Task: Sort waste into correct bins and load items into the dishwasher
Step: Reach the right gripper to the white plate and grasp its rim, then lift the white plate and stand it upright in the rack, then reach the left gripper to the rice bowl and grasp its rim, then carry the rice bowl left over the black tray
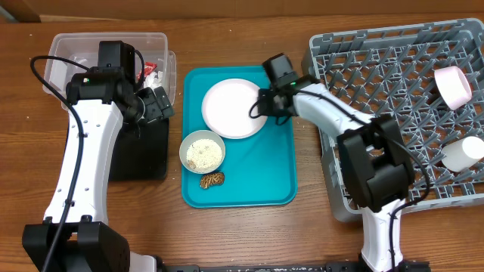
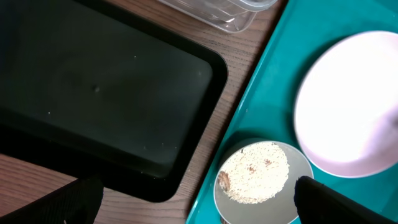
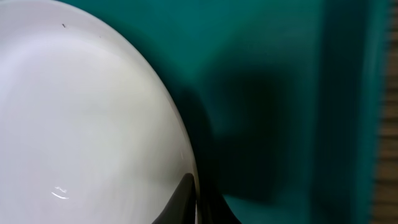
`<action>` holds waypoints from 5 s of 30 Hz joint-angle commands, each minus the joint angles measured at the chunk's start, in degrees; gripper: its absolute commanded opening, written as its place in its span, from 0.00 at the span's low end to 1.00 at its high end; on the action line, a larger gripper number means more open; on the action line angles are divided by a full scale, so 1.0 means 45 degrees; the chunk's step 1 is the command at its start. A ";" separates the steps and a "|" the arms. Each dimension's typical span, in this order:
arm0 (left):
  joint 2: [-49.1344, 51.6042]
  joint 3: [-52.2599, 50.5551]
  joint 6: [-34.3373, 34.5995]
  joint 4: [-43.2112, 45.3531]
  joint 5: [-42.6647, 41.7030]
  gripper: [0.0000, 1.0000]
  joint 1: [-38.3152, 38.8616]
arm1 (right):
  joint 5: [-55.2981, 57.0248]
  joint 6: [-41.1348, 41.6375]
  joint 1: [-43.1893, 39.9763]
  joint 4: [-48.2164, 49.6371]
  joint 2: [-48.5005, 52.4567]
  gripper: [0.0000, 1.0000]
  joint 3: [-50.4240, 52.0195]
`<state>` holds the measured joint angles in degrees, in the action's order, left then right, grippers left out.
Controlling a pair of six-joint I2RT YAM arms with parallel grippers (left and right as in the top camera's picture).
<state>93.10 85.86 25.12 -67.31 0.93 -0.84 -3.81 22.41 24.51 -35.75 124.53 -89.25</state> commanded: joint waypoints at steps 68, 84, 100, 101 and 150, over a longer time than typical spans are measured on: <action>-0.0214 0.0121 0.0034 0.0714 0.0121 1.00 0.0024 | 0.8752 -0.4235 -0.5022 -0.1885 -0.4896 0.55 0.1093; -0.0214 0.0121 -0.0461 0.0622 -0.1209 1.00 0.1355 | -0.2045 -0.4255 -0.5294 -0.6256 -0.7689 1.00 0.1098; 0.2599 0.0107 -0.0539 -0.0529 -0.1107 1.00 0.6373 | -0.2137 -0.4240 -0.5294 -0.7422 -0.7689 1.00 0.1098; 0.2890 0.0107 -0.0539 -0.0525 -0.1112 0.99 0.6479 | -0.2142 -0.4240 -0.5294 -0.7422 -0.7689 1.00 0.1098; 0.5353 0.3254 0.0442 -0.1598 0.1175 0.04 0.5916 | -0.2132 -0.4255 -0.5294 -0.7422 -0.7689 1.00 0.1098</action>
<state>118.21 99.53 23.49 -72.20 4.80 28.34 -13.10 3.03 0.78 -69.25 90.06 -84.20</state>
